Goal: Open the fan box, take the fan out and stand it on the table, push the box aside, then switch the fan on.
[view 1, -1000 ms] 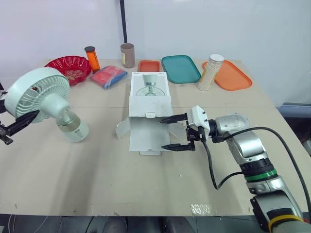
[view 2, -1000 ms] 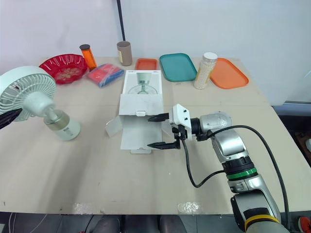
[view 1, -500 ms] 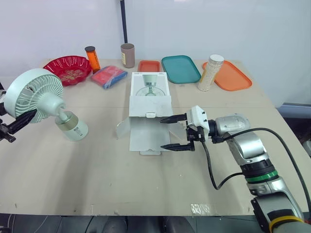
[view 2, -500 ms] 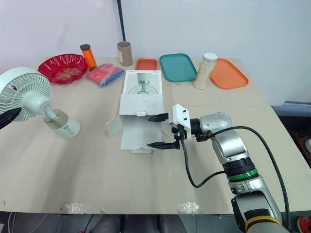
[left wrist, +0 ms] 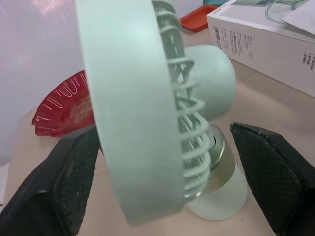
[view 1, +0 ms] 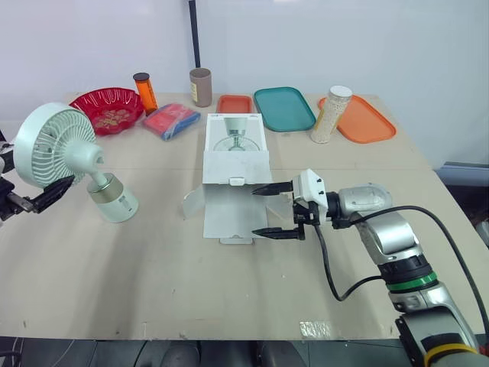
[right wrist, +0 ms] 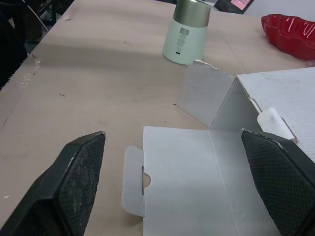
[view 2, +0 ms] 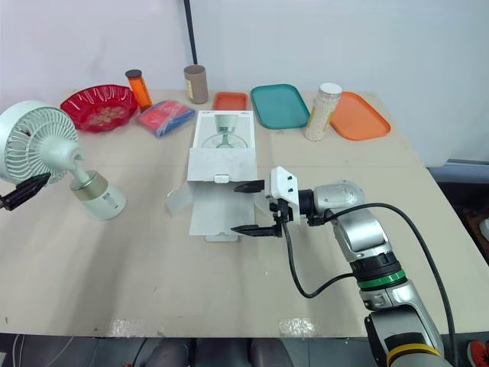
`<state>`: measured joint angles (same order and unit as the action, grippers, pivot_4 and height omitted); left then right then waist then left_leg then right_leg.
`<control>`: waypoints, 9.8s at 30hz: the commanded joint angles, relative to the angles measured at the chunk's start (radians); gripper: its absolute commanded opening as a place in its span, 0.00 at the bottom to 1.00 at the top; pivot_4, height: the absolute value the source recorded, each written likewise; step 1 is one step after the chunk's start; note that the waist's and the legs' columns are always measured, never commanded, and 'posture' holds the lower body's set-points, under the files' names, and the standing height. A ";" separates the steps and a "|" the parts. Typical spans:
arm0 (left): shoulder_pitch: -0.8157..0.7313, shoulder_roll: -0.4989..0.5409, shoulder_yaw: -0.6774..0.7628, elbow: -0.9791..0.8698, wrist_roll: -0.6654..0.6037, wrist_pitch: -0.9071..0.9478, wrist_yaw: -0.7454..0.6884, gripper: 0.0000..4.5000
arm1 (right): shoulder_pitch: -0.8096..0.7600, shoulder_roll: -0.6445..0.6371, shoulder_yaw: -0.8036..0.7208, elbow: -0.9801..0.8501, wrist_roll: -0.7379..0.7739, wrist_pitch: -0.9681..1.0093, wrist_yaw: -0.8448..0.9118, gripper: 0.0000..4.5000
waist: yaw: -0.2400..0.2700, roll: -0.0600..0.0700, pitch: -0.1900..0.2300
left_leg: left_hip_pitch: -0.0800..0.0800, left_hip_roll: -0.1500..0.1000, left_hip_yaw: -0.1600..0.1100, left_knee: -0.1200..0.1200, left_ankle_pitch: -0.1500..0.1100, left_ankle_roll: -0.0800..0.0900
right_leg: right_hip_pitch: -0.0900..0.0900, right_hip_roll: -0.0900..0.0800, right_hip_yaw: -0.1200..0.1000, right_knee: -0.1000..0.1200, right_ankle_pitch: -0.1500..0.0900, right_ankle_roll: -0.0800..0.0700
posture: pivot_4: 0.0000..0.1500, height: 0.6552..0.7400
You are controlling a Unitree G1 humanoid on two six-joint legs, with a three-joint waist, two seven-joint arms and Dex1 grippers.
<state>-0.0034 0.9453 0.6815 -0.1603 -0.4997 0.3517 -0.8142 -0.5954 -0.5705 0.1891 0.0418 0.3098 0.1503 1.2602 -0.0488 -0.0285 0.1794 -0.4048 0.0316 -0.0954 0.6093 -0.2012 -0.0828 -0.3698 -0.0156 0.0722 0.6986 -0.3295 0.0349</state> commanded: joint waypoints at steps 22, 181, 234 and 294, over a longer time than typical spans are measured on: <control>-0.173 0.097 0.305 -0.420 -0.678 0.379 0.272 0.99 | -0.071 0.022 -0.008 0.030 -0.009 -0.019 0.019 1.00 | 0.000 -0.003 0.000 | -0.001 0.000 -0.001 0.001 0.000 0.000 | 0.001 -0.001 0.000 0.000 0.000 0.000 | 1.00 1.00; 0.442 -0.381 -0.398 -0.643 0.119 -0.064 0.178 1.00 | -0.064 0.107 -0.079 -0.017 0.077 0.241 -0.293 0.99 | -0.004 0.001 0.001 | 0.001 -0.001 0.001 0.001 0.000 0.001 | 0.003 0.000 0.003 -0.001 -0.001 0.002 | 1.00 1.00; 0.108 -0.210 0.023 -0.150 0.114 -0.147 0.278 1.00 | -0.070 0.163 -0.037 0.084 -0.037 0.151 -0.304 0.99 | 0.000 0.000 0.001 | 0.000 0.000 0.000 0.000 0.000 0.000 | 0.001 0.001 0.001 -0.001 0.000 0.000 | 1.00 1.00; -0.353 -0.359 -0.423 -0.347 -0.033 0.175 0.537 0.44 | -0.258 0.329 -0.048 -0.075 0.021 0.546 -0.585 1.00 | 0.000 -0.003 0.002 | -0.003 -0.001 -0.003 0.001 0.001 -0.003 | -0.001 0.000 -0.001 0.000 0.000 0.000 | 1.00 1.00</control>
<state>-0.3163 0.5823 0.2444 -0.4731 -0.5581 0.5523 -0.2933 -0.8290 -0.2552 0.1678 0.0150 0.3129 0.6723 0.7013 -0.0486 -0.0317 0.1816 -0.4083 0.0309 -0.0978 0.6102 -0.2002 -0.0855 -0.3715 -0.0152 0.0715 0.6986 -0.3290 0.0352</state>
